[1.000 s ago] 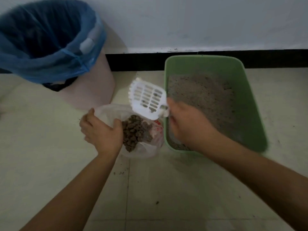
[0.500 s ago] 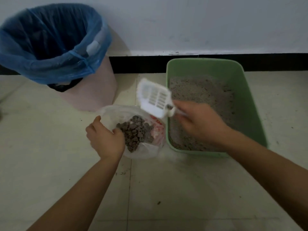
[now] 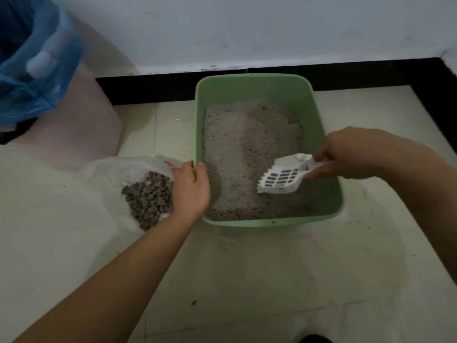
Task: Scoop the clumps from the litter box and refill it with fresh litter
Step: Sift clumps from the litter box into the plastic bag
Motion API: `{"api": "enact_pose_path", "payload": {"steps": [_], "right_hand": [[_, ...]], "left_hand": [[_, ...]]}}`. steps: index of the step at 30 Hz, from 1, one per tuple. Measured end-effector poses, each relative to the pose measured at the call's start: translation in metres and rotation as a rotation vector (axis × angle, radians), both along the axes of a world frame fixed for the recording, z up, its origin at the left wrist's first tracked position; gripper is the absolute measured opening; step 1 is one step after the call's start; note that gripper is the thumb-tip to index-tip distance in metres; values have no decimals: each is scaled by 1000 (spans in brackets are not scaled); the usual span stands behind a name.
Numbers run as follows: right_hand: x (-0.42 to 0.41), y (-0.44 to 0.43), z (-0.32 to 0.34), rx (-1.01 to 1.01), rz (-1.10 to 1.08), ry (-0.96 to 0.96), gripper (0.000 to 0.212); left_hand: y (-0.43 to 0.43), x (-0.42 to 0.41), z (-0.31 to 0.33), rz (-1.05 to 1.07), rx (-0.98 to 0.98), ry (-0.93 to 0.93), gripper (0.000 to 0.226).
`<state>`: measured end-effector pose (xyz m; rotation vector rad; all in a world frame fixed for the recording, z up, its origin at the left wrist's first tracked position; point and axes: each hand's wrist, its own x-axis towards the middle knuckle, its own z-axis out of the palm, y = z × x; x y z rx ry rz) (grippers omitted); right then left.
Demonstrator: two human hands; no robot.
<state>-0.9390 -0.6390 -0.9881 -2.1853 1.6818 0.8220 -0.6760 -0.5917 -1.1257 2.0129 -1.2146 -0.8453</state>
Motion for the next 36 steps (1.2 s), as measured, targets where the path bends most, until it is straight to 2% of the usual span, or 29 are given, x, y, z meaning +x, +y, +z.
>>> {"api": "enact_pose_path", "payload": {"steps": [3, 5, 7, 9, 12, 15, 18, 21, 26, 34, 36], "right_hand": [[-4, -11, -8, 209, 41, 127, 42], [0, -17, -19, 354, 14, 134, 51], [5, -19, -35, 532, -127, 4, 51], [13, -14, -50, 589, -208, -175, 46], [33, 9, -78, 494, -218, -407, 55], [43, 31, -96, 290, -293, -546, 57], [46, 41, -102, 115, -342, -595, 61], [52, 36, -103, 21, -382, -638, 60], [64, 2, -107, -48, -466, -713, 54], [66, -20, -108, -136, -489, -710, 45], [62, -14, -104, -176, -445, -636, 41]], "left_hand": [[1, -12, 4, 77, -6, -19, 44], [1, -16, 8, 112, -9, -33, 47], [3, -17, 10, 135, -21, -25, 49], [5, -18, 10, 159, -36, 3, 51], [5, -17, 7, 203, -53, 42, 51], [4, -16, 5, 227, -80, 63, 52], [4, -16, 3, 223, -103, 75, 51], [5, -15, 3, 212, -108, 72, 49], [7, -17, 6, 208, -99, 72, 46], [4, -13, -1, 230, -116, 69, 40], [5, -14, 1, 226, -117, 70, 37]]}}
